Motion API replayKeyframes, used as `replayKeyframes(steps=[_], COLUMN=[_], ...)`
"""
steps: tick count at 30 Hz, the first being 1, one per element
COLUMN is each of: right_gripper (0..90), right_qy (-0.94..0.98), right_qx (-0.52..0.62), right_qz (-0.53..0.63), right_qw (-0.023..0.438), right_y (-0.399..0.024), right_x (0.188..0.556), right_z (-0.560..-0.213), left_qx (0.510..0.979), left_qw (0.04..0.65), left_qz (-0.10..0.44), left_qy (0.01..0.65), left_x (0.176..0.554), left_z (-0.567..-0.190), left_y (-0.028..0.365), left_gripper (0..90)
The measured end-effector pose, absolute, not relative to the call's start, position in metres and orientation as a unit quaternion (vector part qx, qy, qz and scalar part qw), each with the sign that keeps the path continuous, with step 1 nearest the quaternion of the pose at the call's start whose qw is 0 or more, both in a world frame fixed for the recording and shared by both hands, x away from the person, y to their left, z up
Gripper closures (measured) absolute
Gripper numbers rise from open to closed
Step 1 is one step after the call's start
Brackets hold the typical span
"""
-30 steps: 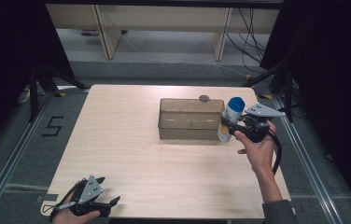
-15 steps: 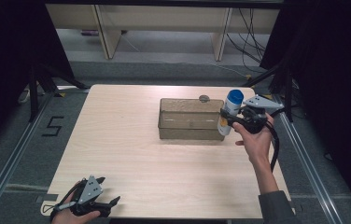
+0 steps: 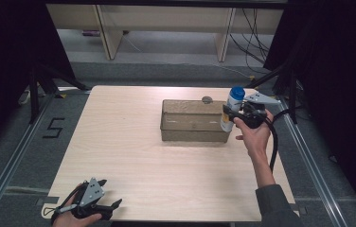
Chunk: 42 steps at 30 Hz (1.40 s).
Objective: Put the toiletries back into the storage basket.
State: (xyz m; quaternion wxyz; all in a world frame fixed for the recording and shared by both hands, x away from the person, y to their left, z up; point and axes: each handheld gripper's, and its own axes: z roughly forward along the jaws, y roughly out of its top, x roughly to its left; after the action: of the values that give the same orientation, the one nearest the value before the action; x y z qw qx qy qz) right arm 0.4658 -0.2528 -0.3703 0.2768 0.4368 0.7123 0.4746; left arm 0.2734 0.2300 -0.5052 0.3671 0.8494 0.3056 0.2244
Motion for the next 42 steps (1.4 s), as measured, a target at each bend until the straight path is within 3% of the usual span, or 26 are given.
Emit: replayKeyframes(steps=[42], right_gripper=[54.5], right_qy=[0.713], right_qx=[0.451], right_qz=[0.451], right_qw=[0.291], right_y=[-0.239], right_x=[0.501], right_z=[-0.416], left_qx=[0.845], left_qw=[0.373], left_qz=[0.229], left_qy=[0.306], left_x=[0.275], left_z=[-0.507], left_y=[0.23], left_gripper=[14.8])
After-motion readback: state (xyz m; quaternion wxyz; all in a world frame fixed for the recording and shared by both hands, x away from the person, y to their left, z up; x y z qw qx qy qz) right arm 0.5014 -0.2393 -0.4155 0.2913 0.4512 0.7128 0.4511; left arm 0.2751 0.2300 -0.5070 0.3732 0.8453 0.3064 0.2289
